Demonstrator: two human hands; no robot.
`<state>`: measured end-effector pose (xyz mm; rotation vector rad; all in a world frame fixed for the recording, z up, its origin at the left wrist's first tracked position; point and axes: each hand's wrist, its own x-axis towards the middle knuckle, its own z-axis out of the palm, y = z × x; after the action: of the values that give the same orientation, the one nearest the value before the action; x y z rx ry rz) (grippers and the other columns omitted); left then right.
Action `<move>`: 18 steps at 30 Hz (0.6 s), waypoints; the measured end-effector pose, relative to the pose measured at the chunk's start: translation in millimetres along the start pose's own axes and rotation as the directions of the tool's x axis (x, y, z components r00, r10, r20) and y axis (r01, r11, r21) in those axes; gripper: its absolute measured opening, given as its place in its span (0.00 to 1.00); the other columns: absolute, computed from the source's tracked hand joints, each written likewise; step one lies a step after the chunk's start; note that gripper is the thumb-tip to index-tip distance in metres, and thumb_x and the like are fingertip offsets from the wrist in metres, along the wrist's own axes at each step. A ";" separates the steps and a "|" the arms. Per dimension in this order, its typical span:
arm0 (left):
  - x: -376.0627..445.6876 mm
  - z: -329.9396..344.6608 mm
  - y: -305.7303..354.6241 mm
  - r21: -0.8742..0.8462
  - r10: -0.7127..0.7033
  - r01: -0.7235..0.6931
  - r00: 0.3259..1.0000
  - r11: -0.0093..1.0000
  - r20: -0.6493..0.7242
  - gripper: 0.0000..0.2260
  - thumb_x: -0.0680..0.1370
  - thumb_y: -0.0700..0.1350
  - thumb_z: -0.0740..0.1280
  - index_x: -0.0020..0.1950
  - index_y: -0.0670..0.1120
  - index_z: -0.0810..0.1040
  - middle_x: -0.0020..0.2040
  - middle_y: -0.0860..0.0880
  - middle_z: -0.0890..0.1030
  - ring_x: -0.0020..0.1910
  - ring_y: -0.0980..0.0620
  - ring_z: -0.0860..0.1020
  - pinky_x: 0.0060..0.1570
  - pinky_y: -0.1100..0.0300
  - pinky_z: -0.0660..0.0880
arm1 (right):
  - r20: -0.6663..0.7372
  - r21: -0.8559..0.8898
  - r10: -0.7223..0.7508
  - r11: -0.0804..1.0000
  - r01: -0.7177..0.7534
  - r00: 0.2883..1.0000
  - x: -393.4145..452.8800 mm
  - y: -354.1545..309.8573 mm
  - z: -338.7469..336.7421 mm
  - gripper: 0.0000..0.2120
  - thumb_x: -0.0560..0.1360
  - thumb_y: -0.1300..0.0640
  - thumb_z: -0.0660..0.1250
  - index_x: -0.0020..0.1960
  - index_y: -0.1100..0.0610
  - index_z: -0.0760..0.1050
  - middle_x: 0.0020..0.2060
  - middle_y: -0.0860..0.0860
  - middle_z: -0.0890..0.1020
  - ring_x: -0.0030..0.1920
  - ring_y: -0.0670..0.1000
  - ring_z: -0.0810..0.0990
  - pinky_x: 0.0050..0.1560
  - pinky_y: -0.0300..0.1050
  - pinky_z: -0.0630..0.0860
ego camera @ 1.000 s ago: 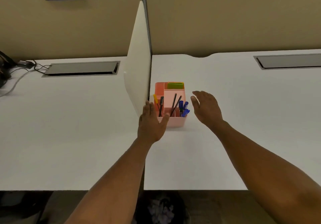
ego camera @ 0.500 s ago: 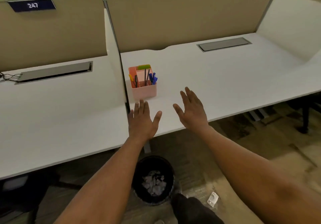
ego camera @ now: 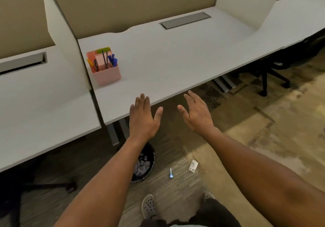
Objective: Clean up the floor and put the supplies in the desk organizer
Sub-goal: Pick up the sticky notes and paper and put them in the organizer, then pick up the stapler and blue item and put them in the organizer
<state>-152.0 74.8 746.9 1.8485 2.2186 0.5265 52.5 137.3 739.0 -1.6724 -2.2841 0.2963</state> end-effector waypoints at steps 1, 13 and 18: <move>-3.7 11.3 7.2 0.003 0.006 -0.006 1.000 1.000 0.008 0.35 0.79 0.66 0.44 0.78 0.45 0.51 0.80 0.46 0.49 0.79 0.48 0.46 0.77 0.49 0.45 | 0.012 0.010 0.016 1.000 -0.016 1.000 -5.6 13.9 3.8 0.35 0.78 0.31 0.43 0.75 0.52 0.60 0.76 0.52 0.62 0.76 0.53 0.58 0.75 0.54 0.58; -43.6 235.3 53.8 -0.032 -0.242 0.259 0.935 0.965 0.259 0.23 0.79 0.49 0.62 0.71 0.41 0.69 0.72 0.43 0.71 0.73 0.46 0.66 0.74 0.53 0.60 | 0.355 0.115 0.159 0.970 -0.212 0.921 -59.9 205.7 140.7 0.26 0.81 0.41 0.52 0.71 0.56 0.67 0.68 0.55 0.73 0.69 0.56 0.69 0.69 0.52 0.66; -56.9 354.0 29.9 -0.044 -0.388 0.432 0.846 0.901 0.366 0.19 0.77 0.46 0.64 0.66 0.41 0.75 0.63 0.41 0.78 0.63 0.41 0.74 0.62 0.52 0.71 | 0.471 0.146 0.301 0.900 -0.410 0.829 -71.8 285.1 246.3 0.18 0.80 0.54 0.60 0.66 0.59 0.72 0.64 0.57 0.77 0.64 0.59 0.74 0.64 0.49 0.69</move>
<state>20.1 72.9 430.8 1.2285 2.1806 0.2249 240.1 157.2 405.1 -2.0542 -2.0703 1.0973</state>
